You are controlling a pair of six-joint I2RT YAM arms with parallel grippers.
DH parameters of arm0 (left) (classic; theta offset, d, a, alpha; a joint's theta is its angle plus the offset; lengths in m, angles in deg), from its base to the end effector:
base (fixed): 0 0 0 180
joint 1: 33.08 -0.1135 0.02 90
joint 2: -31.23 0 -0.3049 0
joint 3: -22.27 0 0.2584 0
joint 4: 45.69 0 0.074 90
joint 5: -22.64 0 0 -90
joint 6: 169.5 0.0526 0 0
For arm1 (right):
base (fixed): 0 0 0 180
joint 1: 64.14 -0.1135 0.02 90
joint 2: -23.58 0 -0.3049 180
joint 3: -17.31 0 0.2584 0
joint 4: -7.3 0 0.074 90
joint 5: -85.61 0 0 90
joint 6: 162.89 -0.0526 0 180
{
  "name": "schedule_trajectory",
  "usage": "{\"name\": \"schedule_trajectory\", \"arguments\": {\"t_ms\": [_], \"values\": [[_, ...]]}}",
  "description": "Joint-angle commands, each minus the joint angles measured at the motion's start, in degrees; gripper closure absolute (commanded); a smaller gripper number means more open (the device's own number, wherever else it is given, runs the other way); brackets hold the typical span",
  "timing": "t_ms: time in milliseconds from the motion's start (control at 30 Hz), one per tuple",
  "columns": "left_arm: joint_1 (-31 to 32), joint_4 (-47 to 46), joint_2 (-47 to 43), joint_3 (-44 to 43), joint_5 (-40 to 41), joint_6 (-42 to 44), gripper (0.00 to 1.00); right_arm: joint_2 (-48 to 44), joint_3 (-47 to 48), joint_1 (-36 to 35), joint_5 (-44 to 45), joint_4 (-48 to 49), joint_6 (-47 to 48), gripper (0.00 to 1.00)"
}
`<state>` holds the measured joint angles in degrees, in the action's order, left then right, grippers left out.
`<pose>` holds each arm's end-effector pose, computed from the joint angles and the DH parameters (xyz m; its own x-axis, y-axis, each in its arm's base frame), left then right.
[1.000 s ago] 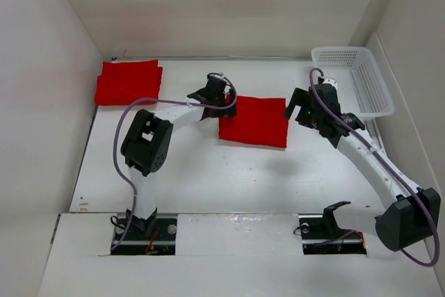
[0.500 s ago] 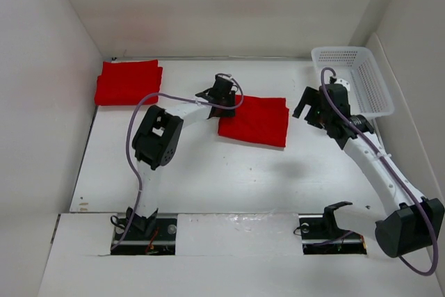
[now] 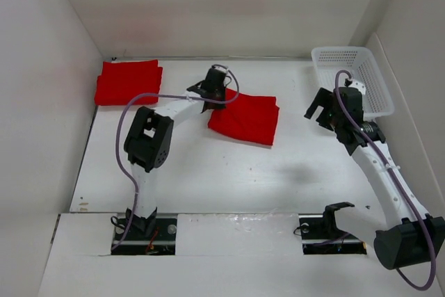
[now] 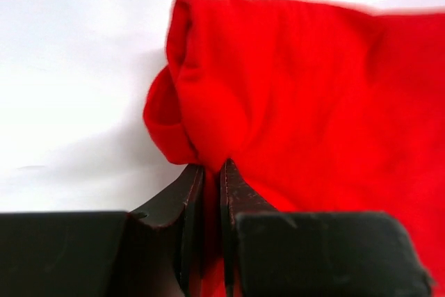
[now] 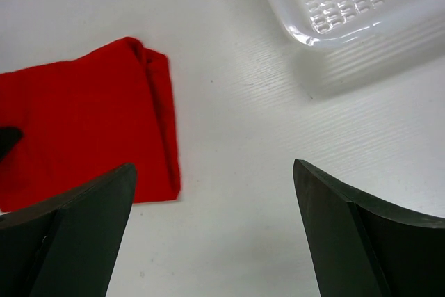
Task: Fold and stack the t-shirts
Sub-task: Put the neatly folded tshirt into the corner of the board with the left arm
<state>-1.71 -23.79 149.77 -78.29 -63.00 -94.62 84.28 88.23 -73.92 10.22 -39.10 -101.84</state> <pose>0.4362 -0.2613 0.2205 -0.6509 0.0922 -0.7535 0.3102 0.9383 -0.1531 0.2249 0.0253 0.3515 -0.4915 0.3906 -0.7784 0.3133 0.9132 0.2604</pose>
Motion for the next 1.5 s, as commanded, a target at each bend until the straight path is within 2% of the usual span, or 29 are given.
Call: {"name": "schedule_trajectory", "arguments": {"t_ms": [0,167,400,533,667,900,1067,1467], "values": [[-5.3,0.0,-10.0,-3.1,0.0,7.7,1.0,-1.6,-0.5,1.1,1.4,0.5,1.8,0.0],[-9.1,4.4,-12.1,-8.5,1.6,14.8,1.0,-2.1,-1.1,2.2,1.9,0.5,2.3,0.0],[-17.8,10.6,-12.6,-18.7,-4.0,20.7,1.0,-1.5,-1.1,2.7,3.0,0.5,2.3,0.0],[-22.8,14.1,-10.1,-25.0,-5.2,26.0,1.0,0.3,-1.1,2.7,3.6,1.0,2.3,0.0],[-25.2,18.6,-6.3,-32.1,-4.4,29.9,1.0,1.7,-1.1,3.3,4.8,1.0,1.8,0.0],[-25.8,19.5,-5.1,-34.4,-0.8,34.9,1.0,5.1,-0.5,3.3,6.6,-0.3,1.3,0.0],[-27.2,20.1,-4.0,-38.8,1.1,34.9,1.0,5.6,-0.5,3.3,7.7,-0.3,0.7,0.0],[-28.2,20.6,-7.0,-38.8,4.4,32.0,1.0,9.5,-0.5,3.8,8.2,-1.0,0.7,0.0]]}}
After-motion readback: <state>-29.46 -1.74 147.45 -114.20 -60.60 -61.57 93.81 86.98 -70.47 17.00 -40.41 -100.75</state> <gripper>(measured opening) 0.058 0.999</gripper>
